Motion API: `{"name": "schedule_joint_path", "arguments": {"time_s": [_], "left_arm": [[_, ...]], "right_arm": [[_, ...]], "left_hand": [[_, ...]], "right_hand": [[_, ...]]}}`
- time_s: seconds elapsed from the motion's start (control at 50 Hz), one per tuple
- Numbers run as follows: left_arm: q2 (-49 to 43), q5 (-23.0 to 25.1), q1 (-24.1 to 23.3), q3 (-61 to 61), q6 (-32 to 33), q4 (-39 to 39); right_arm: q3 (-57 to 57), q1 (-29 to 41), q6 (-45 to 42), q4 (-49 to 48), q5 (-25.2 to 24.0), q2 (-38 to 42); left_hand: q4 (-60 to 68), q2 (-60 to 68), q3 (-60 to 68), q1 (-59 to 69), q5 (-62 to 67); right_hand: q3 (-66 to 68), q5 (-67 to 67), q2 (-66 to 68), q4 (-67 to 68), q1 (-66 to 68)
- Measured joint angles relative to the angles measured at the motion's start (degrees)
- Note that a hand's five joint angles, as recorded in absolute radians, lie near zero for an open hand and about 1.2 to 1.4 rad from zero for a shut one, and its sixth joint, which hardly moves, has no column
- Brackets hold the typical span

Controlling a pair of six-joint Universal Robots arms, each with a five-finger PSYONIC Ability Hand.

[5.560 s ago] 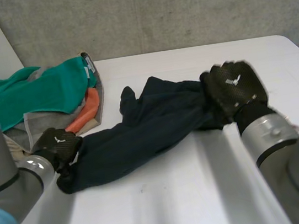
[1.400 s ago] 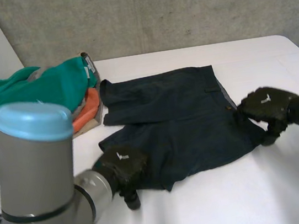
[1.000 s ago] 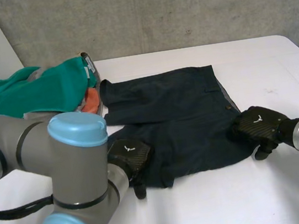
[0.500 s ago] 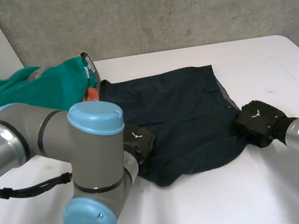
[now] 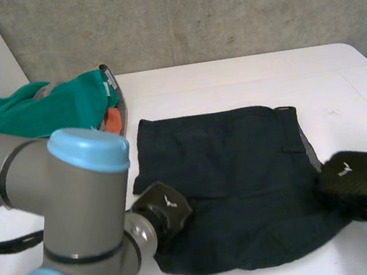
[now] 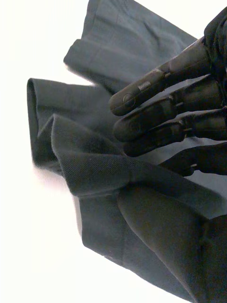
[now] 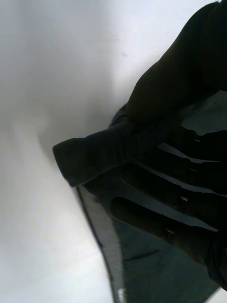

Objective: Fold the laundry.

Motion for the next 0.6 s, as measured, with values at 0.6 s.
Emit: {"name": "schedule_joint_path", "arguments": {"time_s": [0.6], "left_arm": [[-35.8,-8.9,11.1,60.9,-12.3,-3.7]], "right_arm": [[-45.4,22.8,41.8,-49.8,28.6,38.1]], "left_hand": [[-22.9,-22.6,-22.2,-24.9,-21.0]], "right_hand": [[-10.3,-8.7,-10.4,-10.1,-9.3]]}}
